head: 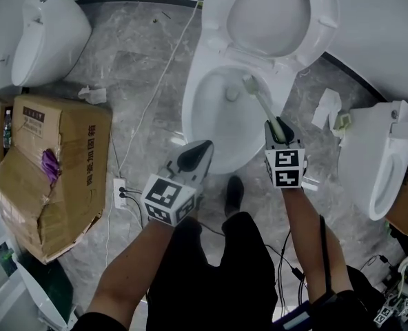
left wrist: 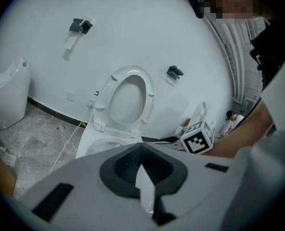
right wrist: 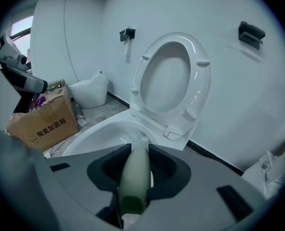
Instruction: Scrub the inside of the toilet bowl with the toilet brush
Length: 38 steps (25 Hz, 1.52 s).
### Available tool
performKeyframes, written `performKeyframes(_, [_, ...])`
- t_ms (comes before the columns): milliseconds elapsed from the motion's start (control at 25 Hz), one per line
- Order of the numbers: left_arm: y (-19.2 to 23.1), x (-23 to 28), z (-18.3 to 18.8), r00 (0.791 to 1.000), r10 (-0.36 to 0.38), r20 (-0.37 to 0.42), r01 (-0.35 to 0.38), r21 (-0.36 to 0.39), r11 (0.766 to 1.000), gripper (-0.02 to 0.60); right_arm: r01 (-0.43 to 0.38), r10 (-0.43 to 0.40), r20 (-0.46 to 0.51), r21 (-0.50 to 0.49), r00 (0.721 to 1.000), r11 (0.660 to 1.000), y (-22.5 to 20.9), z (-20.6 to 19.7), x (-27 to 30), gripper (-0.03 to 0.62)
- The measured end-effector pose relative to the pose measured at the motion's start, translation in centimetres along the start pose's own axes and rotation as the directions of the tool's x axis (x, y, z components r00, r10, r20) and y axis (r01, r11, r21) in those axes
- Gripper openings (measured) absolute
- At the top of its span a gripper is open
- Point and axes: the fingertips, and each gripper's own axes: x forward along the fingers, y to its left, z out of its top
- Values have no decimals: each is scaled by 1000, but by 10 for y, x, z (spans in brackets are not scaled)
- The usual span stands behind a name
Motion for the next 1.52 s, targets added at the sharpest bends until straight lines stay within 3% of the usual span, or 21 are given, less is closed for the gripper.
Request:
performKeyframes(760, [-30,-11,-18,1000,-23,-14,23,18,1000,9,35,-35,-15,27,999,999,-5,-32,-37,117])
performKeyframes(1000, [-37,-17,-17,1000,-25,18,25,3,1000,9,19,-19,-23,17,1000,1000,-1,-46,-48,115])
performKeyframes(1520, [-48,-29,-34,1000,-17,11,17,-6,1000,9,-32,31,-16,-24,999,999,16,-70,-72,115])
